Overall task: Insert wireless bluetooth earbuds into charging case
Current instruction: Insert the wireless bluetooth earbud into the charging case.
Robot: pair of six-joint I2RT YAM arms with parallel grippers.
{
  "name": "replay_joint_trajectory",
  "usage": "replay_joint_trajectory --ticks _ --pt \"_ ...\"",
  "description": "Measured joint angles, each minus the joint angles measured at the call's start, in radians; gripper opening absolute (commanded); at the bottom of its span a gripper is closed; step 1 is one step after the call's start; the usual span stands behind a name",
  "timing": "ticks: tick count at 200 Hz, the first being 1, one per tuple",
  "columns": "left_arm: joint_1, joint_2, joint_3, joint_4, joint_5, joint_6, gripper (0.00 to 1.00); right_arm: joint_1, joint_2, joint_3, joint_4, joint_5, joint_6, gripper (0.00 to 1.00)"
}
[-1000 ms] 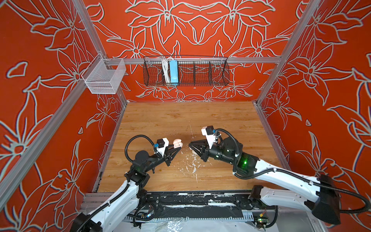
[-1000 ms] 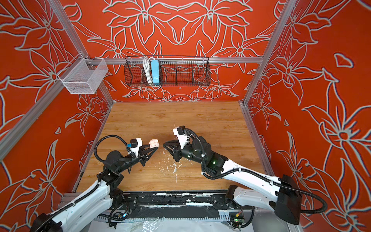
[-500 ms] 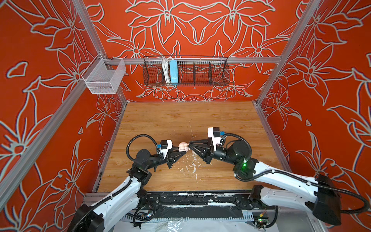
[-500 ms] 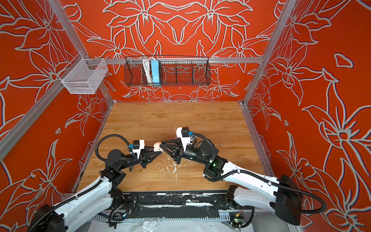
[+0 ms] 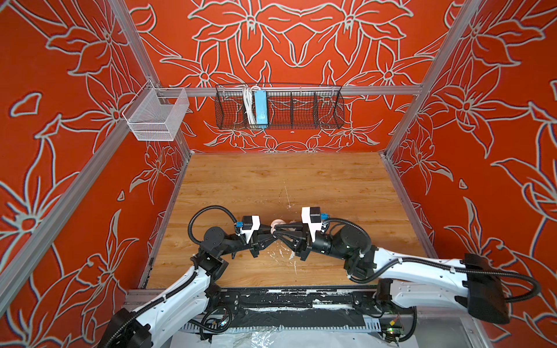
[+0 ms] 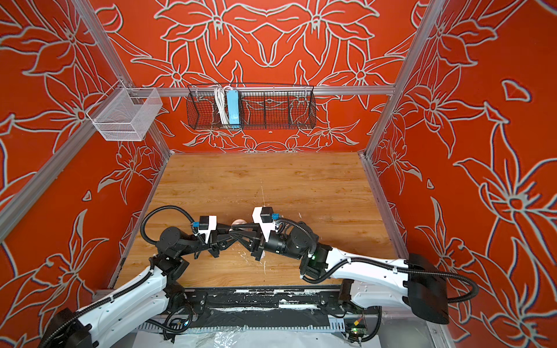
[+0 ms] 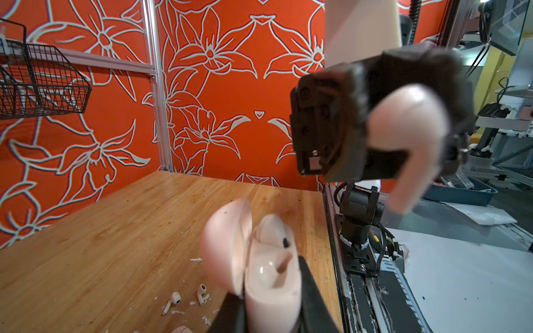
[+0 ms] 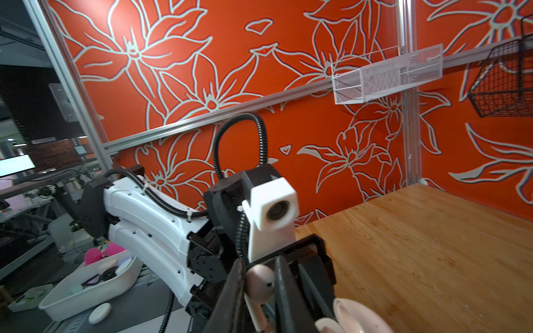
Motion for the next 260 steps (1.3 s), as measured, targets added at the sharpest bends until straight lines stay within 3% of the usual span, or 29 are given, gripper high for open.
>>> replay_joint_trajectory --ticks 72,260 --pt "-0.019 -0.059 0.000 -0.035 -0.003 0.041 0.00 0.000 0.019 -0.043 0.061 0.138 -0.011 0.09" --pt "-0.023 -0.122 0.000 -0.120 -0.143 0.056 0.00 0.014 0.119 -0.050 0.207 0.167 -0.008 0.06"
